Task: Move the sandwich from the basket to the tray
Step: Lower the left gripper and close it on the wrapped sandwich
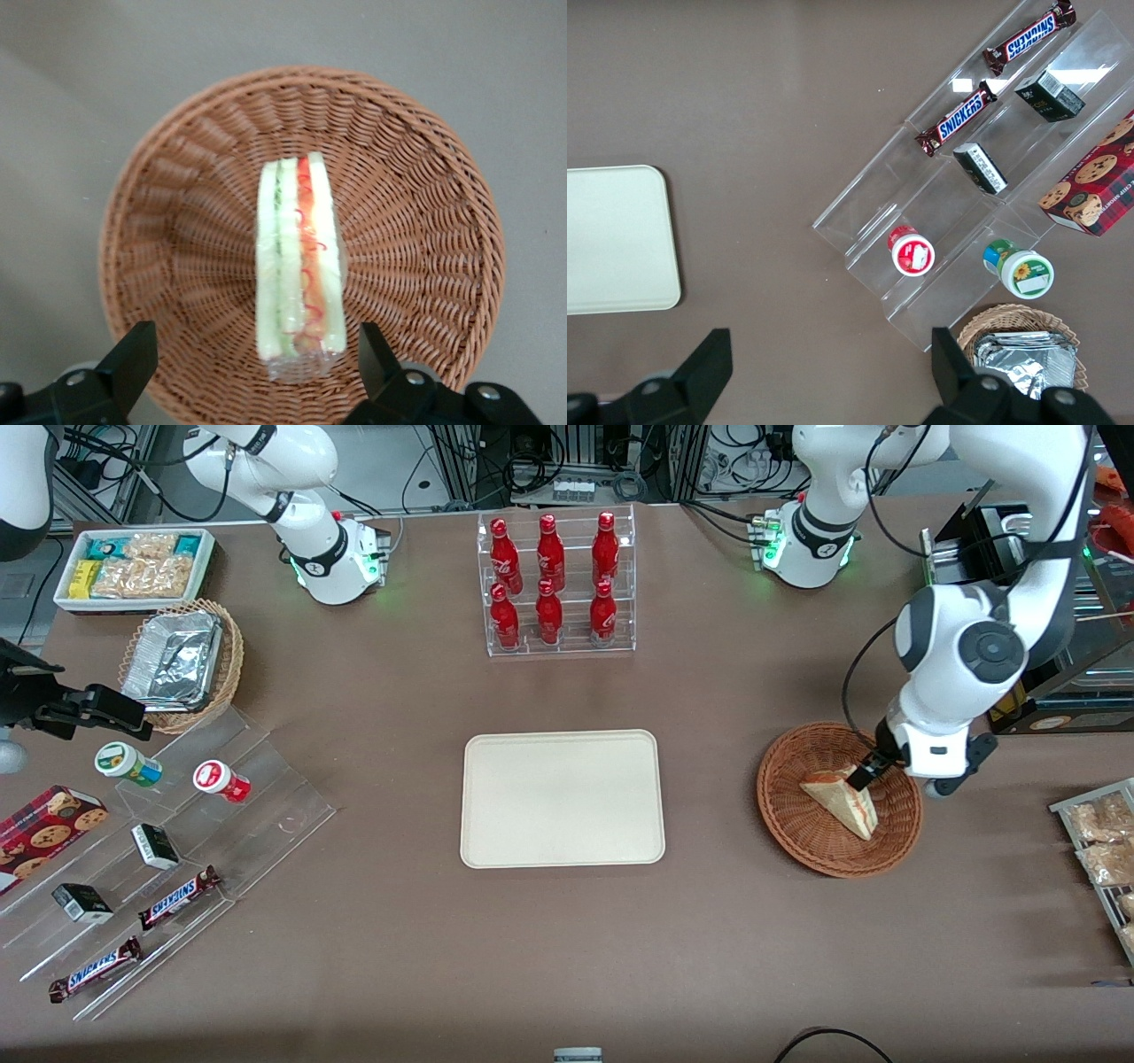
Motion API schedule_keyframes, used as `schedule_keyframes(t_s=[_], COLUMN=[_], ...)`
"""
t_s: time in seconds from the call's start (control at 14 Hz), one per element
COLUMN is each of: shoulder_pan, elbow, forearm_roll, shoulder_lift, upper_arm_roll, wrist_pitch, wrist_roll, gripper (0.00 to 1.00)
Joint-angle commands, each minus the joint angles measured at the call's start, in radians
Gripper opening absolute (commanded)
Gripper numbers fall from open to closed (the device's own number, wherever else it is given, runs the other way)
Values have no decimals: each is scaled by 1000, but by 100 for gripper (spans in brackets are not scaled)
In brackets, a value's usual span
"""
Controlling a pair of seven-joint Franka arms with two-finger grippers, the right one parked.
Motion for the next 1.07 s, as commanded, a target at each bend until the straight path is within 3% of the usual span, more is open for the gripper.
schedule_keyframes(t_s=[0.0, 0.86, 0.93, 1.0], shoulder_pan=[-21, -29, -27, -26], elbow=[-13, -32, -27, -24], forearm_roll=[-5, -2, -2, -2], shoulder_lift=[14, 113, 113, 109], upper_arm_roll=[5, 8, 10, 11], wrist_pitch=[41, 166, 166, 166], wrist_roll=[-23, -30, -32, -44], gripper=[100, 100, 98, 87])
